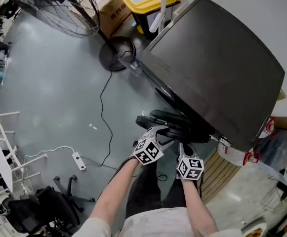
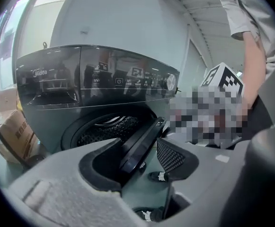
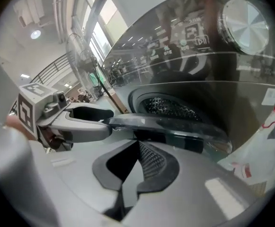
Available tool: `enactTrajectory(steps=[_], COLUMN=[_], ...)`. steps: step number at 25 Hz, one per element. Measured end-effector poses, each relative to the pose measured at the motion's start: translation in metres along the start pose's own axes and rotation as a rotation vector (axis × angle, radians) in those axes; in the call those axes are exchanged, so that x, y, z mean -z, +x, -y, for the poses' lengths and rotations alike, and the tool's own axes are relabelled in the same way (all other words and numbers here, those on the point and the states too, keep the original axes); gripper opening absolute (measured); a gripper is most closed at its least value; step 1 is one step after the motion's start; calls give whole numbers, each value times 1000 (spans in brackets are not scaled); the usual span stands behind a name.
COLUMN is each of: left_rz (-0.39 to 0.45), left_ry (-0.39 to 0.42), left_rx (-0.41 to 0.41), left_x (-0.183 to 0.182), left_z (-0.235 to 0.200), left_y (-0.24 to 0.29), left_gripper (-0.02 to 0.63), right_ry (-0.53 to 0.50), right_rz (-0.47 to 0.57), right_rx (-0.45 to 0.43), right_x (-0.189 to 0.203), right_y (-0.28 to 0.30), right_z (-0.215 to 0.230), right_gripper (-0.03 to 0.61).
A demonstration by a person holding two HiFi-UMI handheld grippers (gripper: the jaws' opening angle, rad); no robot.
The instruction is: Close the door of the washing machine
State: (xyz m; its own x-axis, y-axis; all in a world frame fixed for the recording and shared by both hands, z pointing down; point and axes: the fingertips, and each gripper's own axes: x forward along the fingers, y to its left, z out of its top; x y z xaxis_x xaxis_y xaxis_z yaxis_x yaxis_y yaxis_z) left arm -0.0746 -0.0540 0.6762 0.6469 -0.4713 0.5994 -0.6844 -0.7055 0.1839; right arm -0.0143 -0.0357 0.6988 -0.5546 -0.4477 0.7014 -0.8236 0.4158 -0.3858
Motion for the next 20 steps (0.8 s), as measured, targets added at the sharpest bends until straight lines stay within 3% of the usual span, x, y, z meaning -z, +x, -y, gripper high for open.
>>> enactTrajectory(steps=[14,20], left_rz=[20,14], left_ry=[92,114], left_rx=[124,170], left_x=[-23,-30], left_z=[-28,-35], left_y=[19,26], left_gripper=[233,232], right_ry=[182,205], right_rz=[123,147], right_rx=[192,241], right_x=[-29,-35], right_y=[13,16], right_z=[12,17], right_gripper=[2,2])
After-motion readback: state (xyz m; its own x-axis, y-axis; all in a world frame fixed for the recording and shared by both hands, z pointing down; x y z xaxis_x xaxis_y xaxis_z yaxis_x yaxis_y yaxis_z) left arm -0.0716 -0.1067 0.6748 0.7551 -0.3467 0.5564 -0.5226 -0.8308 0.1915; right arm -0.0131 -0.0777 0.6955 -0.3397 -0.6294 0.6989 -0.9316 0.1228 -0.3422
